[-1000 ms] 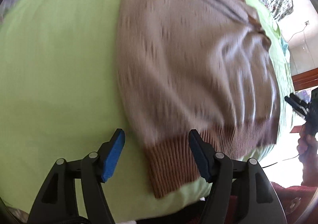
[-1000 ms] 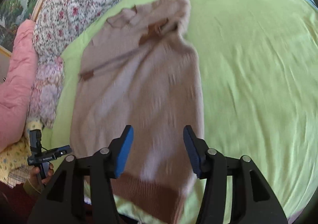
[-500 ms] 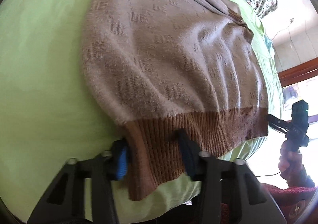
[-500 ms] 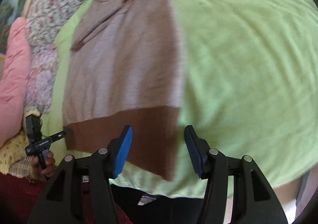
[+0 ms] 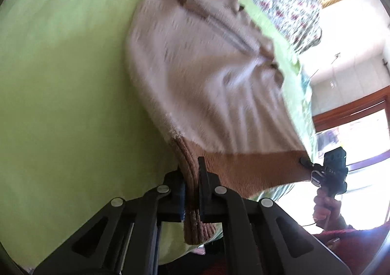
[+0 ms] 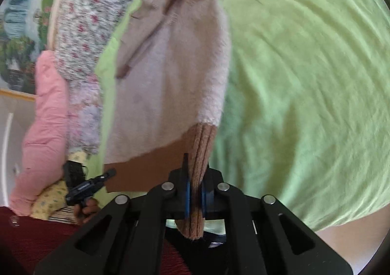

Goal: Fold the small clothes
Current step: 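Lift the hem with both tools and fold it toward the collar, then lay the hem down on the folded sweater and open both tools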

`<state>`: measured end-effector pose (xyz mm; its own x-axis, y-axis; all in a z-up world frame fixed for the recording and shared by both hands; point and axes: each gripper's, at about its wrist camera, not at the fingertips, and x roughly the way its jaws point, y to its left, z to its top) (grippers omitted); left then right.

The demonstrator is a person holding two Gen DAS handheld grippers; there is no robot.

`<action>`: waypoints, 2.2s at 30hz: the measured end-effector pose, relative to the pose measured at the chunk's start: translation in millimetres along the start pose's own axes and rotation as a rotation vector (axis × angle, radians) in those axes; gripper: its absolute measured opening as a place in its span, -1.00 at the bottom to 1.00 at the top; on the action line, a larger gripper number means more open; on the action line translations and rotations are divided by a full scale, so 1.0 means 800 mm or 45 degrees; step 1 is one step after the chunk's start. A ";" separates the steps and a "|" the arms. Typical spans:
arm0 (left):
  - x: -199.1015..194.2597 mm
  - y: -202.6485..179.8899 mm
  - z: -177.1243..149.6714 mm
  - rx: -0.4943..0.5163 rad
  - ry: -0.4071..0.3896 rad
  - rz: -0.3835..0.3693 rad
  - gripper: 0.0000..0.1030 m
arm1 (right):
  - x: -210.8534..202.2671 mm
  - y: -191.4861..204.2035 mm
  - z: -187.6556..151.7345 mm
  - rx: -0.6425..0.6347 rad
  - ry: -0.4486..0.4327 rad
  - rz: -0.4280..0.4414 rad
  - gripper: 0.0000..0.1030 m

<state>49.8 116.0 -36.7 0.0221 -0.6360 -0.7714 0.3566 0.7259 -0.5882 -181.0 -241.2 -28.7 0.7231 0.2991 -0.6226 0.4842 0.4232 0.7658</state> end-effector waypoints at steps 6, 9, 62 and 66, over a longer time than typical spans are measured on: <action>-0.041 -0.031 0.095 0.051 -0.207 -0.083 -0.91 | -0.012 0.062 0.072 -0.100 -0.137 0.136 -0.87; -0.048 -0.043 0.156 0.076 -0.310 -0.100 -0.91 | -0.010 0.093 0.127 -0.189 -0.197 0.170 -0.87; 0.186 0.003 0.473 0.038 -0.313 0.271 -0.34 | 0.192 0.053 0.435 -0.183 -0.300 -0.273 -0.36; 0.170 -0.004 0.432 0.036 -0.313 0.299 -0.32 | 0.169 0.065 0.411 -0.209 -0.337 -0.238 -0.35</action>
<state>374.8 -63.7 -55.8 0.3302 -0.4988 -0.8013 0.3409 0.8547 -0.3916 103.8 -459.7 -19.7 0.7426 -0.0190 -0.6695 0.5500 0.5876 0.5935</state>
